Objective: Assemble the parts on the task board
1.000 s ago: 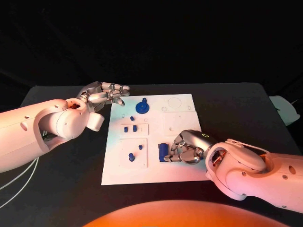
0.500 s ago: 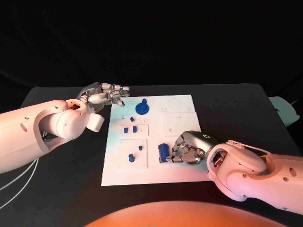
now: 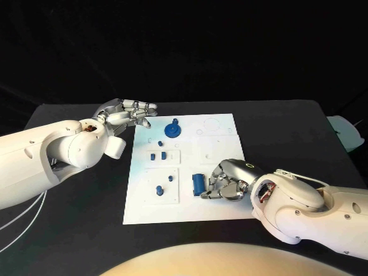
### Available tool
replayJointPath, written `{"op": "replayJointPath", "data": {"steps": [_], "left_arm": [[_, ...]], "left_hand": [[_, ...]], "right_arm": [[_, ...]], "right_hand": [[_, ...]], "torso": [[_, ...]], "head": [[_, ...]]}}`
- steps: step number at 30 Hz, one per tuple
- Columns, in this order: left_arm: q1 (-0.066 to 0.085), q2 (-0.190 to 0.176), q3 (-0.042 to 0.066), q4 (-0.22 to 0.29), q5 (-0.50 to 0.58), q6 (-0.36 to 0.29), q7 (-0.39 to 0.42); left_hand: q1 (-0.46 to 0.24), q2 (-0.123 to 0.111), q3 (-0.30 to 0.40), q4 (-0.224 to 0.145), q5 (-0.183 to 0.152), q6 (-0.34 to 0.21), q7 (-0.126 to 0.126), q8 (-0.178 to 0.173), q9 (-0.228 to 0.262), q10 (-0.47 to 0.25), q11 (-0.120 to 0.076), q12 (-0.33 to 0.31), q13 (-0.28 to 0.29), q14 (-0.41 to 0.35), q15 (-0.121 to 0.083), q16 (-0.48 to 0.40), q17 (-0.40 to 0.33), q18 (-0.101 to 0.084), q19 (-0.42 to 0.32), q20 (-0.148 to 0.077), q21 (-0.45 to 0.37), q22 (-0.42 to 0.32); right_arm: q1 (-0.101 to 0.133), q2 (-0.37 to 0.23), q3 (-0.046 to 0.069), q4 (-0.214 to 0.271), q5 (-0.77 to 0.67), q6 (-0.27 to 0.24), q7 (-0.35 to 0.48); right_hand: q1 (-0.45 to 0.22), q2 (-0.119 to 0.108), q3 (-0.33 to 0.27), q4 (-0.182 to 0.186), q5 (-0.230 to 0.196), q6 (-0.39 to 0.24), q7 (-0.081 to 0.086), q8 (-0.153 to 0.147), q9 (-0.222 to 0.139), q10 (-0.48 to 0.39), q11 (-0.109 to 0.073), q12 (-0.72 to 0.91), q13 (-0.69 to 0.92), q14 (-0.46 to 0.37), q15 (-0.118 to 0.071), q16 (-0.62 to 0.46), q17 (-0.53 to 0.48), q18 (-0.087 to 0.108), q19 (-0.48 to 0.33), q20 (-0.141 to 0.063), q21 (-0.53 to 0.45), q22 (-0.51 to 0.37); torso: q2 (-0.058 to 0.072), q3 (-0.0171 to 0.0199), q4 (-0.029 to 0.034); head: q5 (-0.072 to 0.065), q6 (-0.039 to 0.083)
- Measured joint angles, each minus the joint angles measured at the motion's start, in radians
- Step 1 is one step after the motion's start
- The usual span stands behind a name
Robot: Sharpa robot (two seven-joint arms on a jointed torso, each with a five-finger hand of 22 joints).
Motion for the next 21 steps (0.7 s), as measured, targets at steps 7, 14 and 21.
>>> {"op": "replayJointPath", "data": {"steps": [7, 14, 21], "left_arm": [[0.0, 0.0, 0.0, 0.0, 0.0, 0.0, 0.0], [0.0, -0.001, 0.0, 0.0, 0.0, 0.0, 0.0], [0.0, -0.001, 0.0, 0.0, 0.0, 0.0, 0.0]], "left_hand": [[0.0, 0.0, 0.003, -0.003, 0.0, 0.0, 0.0, 0.0, 0.0, 0.0, 0.0, 0.0, 0.0, 0.0, 0.0, 0.0, 0.0, 0.0, 0.0, 0.0, 0.0, 0.0], [0.0, 0.0, 0.003, -0.003, 0.0, 0.0, 0.0, 0.0, 0.0, 0.0, 0.0, 0.0, 0.0, 0.0, 0.0, 0.0, 0.0, 0.0, 0.0, 0.0, 0.0, 0.0], [0.0, 0.0, 0.003, -0.003, 0.0, 0.0, 0.0, 0.0, 0.0, 0.0, 0.0, 0.0, 0.0, 0.0, 0.0, 0.0, 0.0, 0.0, 0.0, 0.0, 0.0, 0.0]], "right_arm": [[0.0, -0.004, 0.0, 0.0, 0.003, 0.001, 0.005], [0.0, -0.001, 0.0, -0.011, 0.004, 0.001, 0.006], [0.0, 0.011, 0.0, -0.029, 0.002, -0.006, 0.002]], "right_hand": [[0.0, 0.0, 0.004, 0.004, 0.006, 0.0, 0.0, 0.0, 0.001, -0.003, 0.003, 0.0, 0.001, 0.0, 0.0, 0.0, 0.0, 0.0, 0.0, 0.0, 0.0, 0.0], [0.01, 0.01, 0.013, 0.012, 0.024, 0.0, 0.0, 0.004, 0.004, -0.003, 0.003, 0.001, 0.003, 0.0, 0.0, 0.0, 0.0, 0.0, 0.0, 0.0, 0.0, 0.0], [0.005, 0.029, 0.02, 0.019, 0.034, 0.0, 0.0, 0.004, 0.006, -0.003, 0.003, 0.004, 0.003, 0.0, 0.0, 0.004, 0.001, 0.0, 0.0, 0.0, 0.0, 0.0]], "torso": [[-0.001, -0.0001, 0.0], [0.0, -0.0001, 0.0005], [0.0, -0.0005, 0.0008]], "head": [[0.001, 0.0], [0.002, 0.0], [0.004, -0.001]]}}
